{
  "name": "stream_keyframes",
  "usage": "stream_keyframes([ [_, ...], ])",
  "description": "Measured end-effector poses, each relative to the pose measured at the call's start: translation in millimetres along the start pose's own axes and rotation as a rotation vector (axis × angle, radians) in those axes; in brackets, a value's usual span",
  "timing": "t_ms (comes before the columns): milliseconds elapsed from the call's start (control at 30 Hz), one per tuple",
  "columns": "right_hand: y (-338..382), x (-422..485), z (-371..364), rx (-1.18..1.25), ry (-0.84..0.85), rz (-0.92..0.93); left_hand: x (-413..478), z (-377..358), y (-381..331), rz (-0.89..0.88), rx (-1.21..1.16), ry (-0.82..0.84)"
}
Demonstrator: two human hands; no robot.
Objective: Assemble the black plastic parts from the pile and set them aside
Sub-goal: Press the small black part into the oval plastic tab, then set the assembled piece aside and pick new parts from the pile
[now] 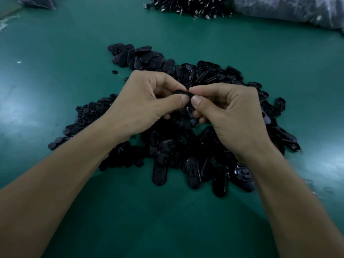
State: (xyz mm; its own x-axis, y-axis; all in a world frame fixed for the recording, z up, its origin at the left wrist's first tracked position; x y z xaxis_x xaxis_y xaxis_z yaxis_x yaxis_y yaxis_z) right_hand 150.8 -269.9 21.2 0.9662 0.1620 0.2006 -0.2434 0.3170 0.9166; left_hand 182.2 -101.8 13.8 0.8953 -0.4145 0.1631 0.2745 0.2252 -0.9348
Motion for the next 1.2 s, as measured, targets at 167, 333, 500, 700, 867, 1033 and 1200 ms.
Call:
stream_keyframes([
  [167,-1.2,-1.7,-3.6,-0.174,-0.048,0.045,2.0,2.0,2.9,-0.012,0.128,-0.026],
  [333,3.5,-6.3,2.3,-0.487,-0.184,0.103,11.2,26.6,8.2,0.019,0.223,-0.247],
  [500,-1.4,-6.1,9.3,-0.666,-0.171,0.007,30.7,60.8,22.6,0.107,0.159,-0.439],
  [700,-3.1,-6.5,4.6,-0.769,-0.076,-0.061,57.4,77.3,41.5,0.2,0.135,-0.543],
  [867,-1.8,-7.7,-2.5,-0.842,0.053,-0.064,64.4,77.9,46.6,0.266,0.347,-0.542],
  [1033,-1.6,-8.8,-4.0,-0.866,0.1,-0.074,68.5,74.7,41.6,0.285,0.475,-0.545],
  [1200,0.8,-9.6,-8.1,-0.852,0.11,-0.074,68.3,73.8,43.3,0.277,0.439,-0.568],
])
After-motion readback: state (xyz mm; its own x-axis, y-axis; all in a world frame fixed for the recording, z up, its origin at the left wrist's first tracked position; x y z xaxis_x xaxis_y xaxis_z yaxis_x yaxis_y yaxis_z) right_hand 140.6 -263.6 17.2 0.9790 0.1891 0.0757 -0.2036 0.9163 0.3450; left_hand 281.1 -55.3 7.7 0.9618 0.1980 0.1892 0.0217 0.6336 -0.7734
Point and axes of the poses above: each hand's wrist, its own x-axis towards the middle knuckle, its own z-axis out of the back of the hand, y = z × x, the point moved 4 cm from there along x, towards the middle knuckle, and after that the axes turned 9 degrees about y, right-handed, at the moved point
